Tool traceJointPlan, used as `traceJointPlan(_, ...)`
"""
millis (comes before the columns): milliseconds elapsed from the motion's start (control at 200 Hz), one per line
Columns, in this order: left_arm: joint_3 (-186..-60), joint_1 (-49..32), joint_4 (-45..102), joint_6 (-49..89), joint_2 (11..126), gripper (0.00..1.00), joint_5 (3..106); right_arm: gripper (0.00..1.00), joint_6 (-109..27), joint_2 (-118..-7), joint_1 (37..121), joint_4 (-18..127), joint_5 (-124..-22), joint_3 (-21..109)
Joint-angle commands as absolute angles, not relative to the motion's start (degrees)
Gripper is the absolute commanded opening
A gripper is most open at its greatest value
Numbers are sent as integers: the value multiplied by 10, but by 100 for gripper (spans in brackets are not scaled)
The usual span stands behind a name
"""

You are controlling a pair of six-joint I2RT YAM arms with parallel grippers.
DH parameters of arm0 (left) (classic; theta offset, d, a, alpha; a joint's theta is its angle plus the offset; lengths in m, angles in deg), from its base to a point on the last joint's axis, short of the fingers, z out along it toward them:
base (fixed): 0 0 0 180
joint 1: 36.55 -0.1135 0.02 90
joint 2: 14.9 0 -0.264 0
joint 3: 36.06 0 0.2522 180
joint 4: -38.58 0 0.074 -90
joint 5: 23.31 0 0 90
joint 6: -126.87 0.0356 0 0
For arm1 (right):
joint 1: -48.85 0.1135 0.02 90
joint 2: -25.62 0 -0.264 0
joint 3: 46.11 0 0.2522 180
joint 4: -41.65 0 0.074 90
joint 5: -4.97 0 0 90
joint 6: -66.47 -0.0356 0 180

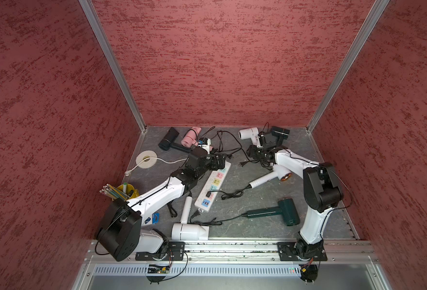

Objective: Charge the blow dryers
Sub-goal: Pick up the plug from the center of the board.

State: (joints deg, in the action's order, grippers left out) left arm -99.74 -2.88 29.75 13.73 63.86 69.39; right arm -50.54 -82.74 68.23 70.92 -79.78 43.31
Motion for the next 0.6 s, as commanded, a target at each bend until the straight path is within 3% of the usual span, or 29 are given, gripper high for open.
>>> traceJointPlan(0, -992, -32, 317, 137, 642, 100, 699, 56, -555, -835, 707, 693, -832, 424)
traceJointPlan(311, -986, -34, 321, 134, 643, 100, 703, 57, -693, -871, 757, 770, -953, 487)
traceJointPlan(596, -985, -35, 323, 133, 643, 100, 705, 52, -767, -907, 762, 804, -988, 519)
